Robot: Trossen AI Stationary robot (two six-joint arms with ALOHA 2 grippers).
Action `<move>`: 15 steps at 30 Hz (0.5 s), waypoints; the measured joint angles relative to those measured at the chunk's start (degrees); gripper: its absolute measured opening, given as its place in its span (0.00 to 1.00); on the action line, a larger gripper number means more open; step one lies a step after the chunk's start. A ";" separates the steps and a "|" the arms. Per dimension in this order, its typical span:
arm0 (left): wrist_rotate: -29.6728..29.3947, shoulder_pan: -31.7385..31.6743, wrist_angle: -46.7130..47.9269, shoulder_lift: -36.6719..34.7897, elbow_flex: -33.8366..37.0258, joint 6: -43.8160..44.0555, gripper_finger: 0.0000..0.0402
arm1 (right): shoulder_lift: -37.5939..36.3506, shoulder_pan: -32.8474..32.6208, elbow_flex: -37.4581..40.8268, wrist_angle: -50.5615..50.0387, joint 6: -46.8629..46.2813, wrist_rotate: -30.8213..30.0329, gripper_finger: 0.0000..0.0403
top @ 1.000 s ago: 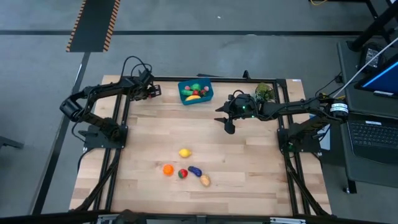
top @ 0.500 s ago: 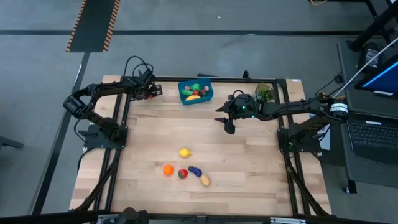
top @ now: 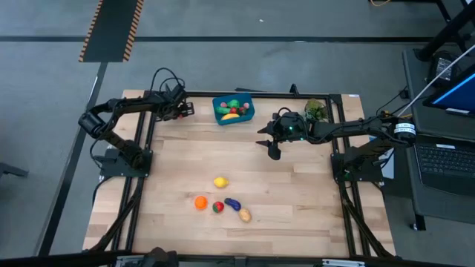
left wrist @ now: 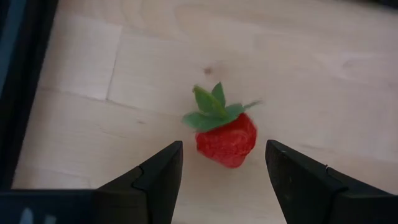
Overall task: Pick and placing Produce into tupperware
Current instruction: Put the strawberry into the blue bin
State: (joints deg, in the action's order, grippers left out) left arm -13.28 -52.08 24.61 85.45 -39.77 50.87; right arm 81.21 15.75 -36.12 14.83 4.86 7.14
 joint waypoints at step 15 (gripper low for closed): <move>-1.53 0.14 -1.60 3.76 -0.08 6.00 0.55 | 0.00 0.01 0.02 -0.70 0.00 0.04 0.54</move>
State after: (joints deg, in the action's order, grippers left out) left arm -14.81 -51.94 23.01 89.21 -39.85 56.87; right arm 81.21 15.76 -36.10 14.13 4.86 7.18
